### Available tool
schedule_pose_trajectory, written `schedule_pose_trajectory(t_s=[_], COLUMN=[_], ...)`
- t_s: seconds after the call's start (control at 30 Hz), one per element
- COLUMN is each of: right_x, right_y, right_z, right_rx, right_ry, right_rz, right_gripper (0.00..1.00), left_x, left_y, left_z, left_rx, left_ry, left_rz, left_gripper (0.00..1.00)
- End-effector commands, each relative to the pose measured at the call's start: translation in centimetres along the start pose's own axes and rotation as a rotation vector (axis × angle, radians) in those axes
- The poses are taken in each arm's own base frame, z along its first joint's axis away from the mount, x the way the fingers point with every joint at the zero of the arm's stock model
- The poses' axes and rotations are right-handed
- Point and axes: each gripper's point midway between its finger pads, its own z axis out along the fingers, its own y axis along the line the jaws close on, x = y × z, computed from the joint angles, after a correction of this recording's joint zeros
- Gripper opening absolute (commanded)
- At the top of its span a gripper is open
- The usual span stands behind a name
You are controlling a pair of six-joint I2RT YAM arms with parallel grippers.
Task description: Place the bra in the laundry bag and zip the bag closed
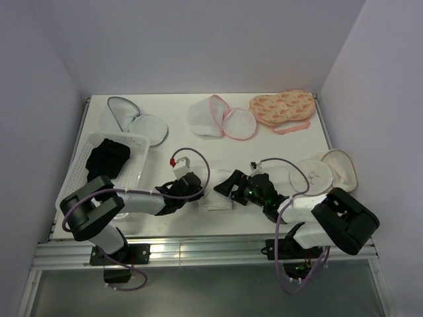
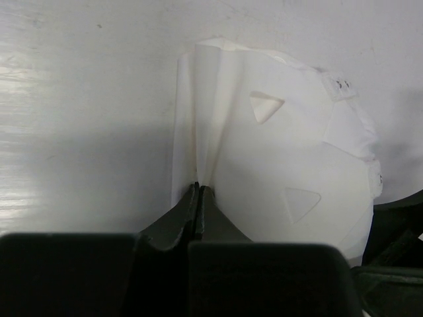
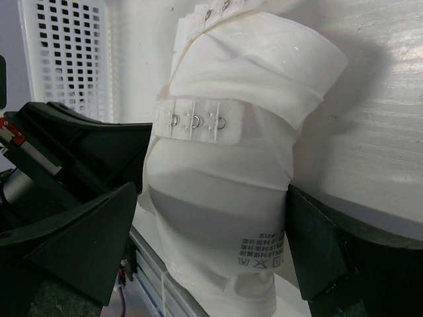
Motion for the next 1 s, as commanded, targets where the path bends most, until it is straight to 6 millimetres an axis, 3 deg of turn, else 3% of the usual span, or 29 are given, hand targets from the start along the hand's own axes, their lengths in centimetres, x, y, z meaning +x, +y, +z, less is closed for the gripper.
schedule_pose_trajectory(t_s=[0.0,0.3,0.57,0.97], right_x=[0.6,0.1,-1.2,-1.5], right_y=[-2.7,1.2,7.2,10.4], right_z=[-0.1,0.9,0.2,-0.5], right_rx=[0.134,-0.007,-0.199,-0.342], right_ry=[0.027,0.043,0.047,0.067], right_rz=[-0.023,0.033,0.094,0.201], right_gripper=[0.97,0.96,0.95,0.93], left_x=[3.3,3.1,4.2,5.4], left_y=[9.1,9.7,10.7,10.1], left_z=[-1.5,-1.6,-1.9,-1.8], left_rx=[-0.272,-0.275,-0.272,-0.254], left_ry=[0.116,0.121,0.142,0.164], left_rz=[0.126,0.119,0.096,0.096], left_gripper=[0.00,0.00,0.00,0.00])
